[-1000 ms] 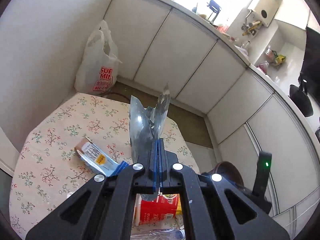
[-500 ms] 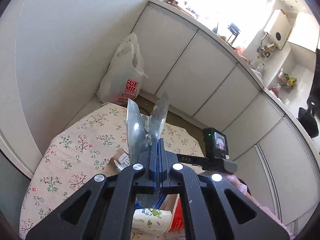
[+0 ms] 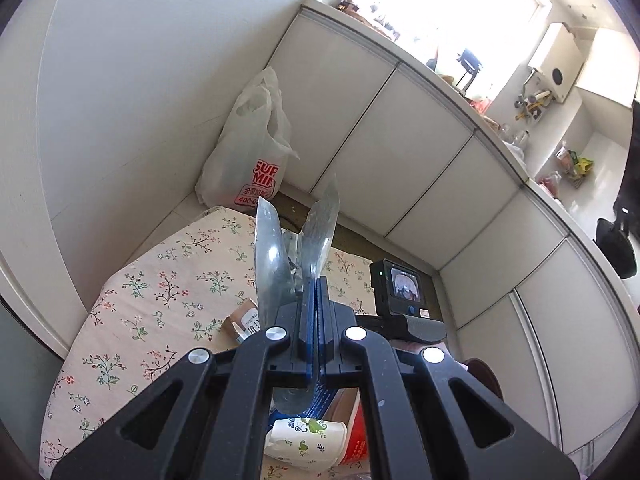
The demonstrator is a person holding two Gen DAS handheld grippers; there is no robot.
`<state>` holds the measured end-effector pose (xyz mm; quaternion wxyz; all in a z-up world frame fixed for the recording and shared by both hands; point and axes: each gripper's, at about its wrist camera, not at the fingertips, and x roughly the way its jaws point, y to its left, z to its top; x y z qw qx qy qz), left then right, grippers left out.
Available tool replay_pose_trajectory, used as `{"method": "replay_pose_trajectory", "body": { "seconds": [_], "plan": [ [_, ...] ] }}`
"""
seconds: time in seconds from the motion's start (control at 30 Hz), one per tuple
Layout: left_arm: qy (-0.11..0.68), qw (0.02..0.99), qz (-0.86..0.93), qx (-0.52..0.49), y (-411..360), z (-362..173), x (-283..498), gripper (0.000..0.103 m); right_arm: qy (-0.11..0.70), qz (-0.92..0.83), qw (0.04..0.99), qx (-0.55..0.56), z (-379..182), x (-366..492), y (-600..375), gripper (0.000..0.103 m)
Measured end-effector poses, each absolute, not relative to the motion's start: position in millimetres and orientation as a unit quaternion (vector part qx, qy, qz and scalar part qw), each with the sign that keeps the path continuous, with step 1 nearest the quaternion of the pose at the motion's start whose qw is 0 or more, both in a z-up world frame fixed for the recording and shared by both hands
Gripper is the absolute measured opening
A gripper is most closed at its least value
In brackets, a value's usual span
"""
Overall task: Collect trash
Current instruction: 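Grasp the white crumpled tissue with the right gripper while the left gripper holds the bag, then carry the tissue over the brown bin and open the right gripper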
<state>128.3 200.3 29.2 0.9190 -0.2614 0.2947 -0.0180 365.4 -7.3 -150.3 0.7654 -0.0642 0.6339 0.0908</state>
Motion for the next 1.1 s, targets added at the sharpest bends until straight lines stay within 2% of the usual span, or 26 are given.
{"method": "replay_pose_trajectory", "body": {
  "seconds": [0.27,0.53,0.8,1.1],
  "plan": [
    [0.296,0.917,-0.021,-0.265,199,29,129,0.001,0.598,0.094,0.794,-0.058,-125,349,-13,0.028],
    [0.286,0.921,-0.032,-0.261,189,38,120,0.001,0.543,0.085,0.835,-0.04,-60,322,-46,0.028],
    [0.27,0.932,-0.047,-0.238,166,55,108,0.001,0.497,0.054,0.866,-0.021,-11,297,-109,0.029],
    [0.268,0.94,-0.073,-0.199,127,60,99,0.001,0.412,-0.039,0.907,0.076,21,229,-235,0.03]
  ]
}}
